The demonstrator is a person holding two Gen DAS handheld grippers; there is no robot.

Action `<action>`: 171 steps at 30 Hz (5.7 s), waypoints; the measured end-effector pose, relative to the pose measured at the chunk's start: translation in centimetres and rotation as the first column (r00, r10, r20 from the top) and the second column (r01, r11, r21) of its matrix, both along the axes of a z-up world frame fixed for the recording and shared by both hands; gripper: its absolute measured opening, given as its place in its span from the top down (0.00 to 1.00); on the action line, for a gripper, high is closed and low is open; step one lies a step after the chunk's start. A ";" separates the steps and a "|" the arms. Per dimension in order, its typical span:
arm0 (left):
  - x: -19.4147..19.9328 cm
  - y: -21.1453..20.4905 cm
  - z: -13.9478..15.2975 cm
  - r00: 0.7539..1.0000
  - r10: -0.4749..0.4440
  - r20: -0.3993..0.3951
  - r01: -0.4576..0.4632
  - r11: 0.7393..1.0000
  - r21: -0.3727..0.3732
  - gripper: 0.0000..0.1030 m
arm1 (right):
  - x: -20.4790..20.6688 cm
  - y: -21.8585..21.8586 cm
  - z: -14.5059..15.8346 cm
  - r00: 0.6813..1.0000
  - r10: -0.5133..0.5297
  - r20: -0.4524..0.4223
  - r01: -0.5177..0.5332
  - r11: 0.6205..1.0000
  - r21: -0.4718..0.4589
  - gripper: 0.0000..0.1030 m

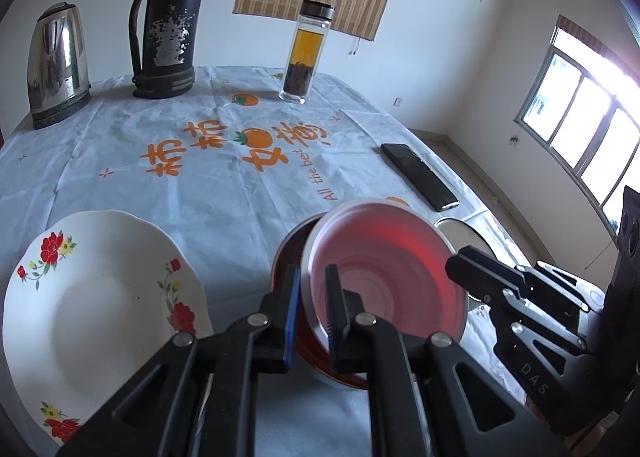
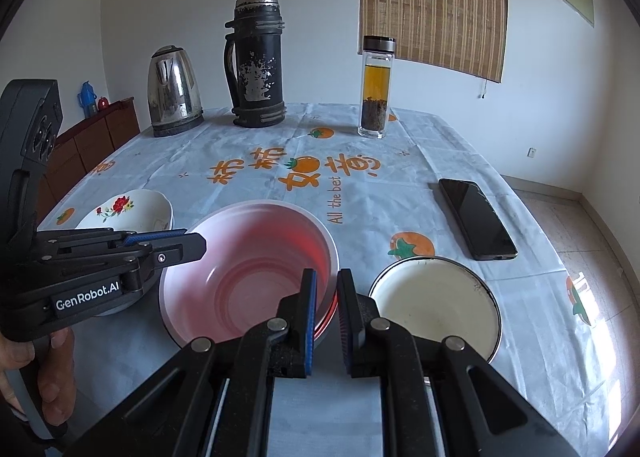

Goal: Organize plates and bowls
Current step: 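Lower the pink bowl into the steel bowl with the left tool, then hold the pink bowl seated inside the steel bowl with the left tool, then open the left tool to release the pink bowl rim, then move the open right tool to the rim of the cream enamel bowl, then close the right tool on the cream enamel bowl rim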

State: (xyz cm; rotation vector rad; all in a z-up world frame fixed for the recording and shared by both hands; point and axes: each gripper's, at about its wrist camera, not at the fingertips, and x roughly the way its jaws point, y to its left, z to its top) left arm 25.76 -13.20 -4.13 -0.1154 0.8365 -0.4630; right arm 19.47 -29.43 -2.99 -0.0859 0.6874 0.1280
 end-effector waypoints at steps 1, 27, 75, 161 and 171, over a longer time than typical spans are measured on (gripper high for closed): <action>0.0 0.0 0.0 1.000 0.001 -0.003 -0.001 1.000 -0.003 0.92 | 0.0 0.0 0.0 1.000 0.001 -0.003 -0.001 1.000 -0.003 0.88; 0.1 0.2 -0.5 1.000 0.003 -0.009 -0.002 1.000 0.008 0.92 | 0.8 0.3 -1.0 0.998 0.018 -0.061 -0.019 1.000 -0.012 0.87; 0.3 0.1 -0.8 0.999 0.011 0.031 -0.011 1.000 0.012 0.90 | 0.3 0.1 -1.0 0.998 0.025 -0.058 -0.023 0.999 0.022 0.87; -2.3 -14.7 -0.6 0.976 -0.212 0.059 0.201 0.968 0.152 0.66 | -0.8 -13.4 -2.8 0.986 -0.155 -0.061 0.162 0.978 0.134 0.93; -2.2 -15.3 -1.4 0.972 -0.235 0.022 0.229 0.963 0.143 0.71 | -1.0 -14.1 -2.9 0.985 -0.161 -0.056 0.167 0.978 0.123 0.93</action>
